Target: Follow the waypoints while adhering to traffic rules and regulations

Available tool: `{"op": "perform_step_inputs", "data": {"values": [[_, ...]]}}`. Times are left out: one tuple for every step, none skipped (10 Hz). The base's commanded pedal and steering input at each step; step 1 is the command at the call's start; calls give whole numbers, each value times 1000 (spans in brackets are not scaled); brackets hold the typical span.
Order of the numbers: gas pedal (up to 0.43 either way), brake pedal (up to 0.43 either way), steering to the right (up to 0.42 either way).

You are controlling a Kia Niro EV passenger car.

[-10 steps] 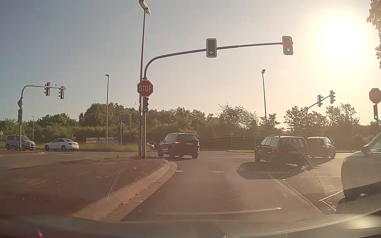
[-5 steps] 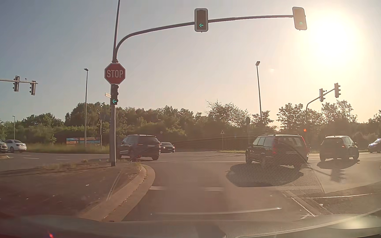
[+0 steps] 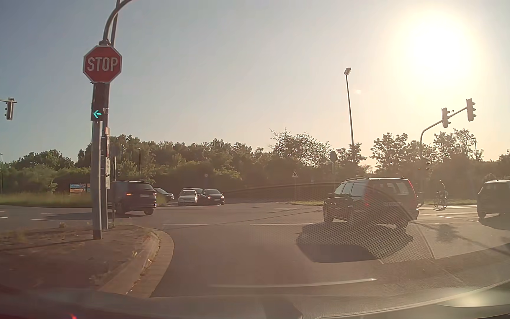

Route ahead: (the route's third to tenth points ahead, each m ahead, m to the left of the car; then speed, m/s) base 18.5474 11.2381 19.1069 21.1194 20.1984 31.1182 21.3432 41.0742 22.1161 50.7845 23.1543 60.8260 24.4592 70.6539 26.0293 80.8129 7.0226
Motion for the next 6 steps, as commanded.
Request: {"op": "perform_step_inputs", "data": {"values": [[39, 0, 2], [39, 0, -11], [39, 0, -25], [39, 0, -41], [39, 0, -60], [39, 0, -82]]}}
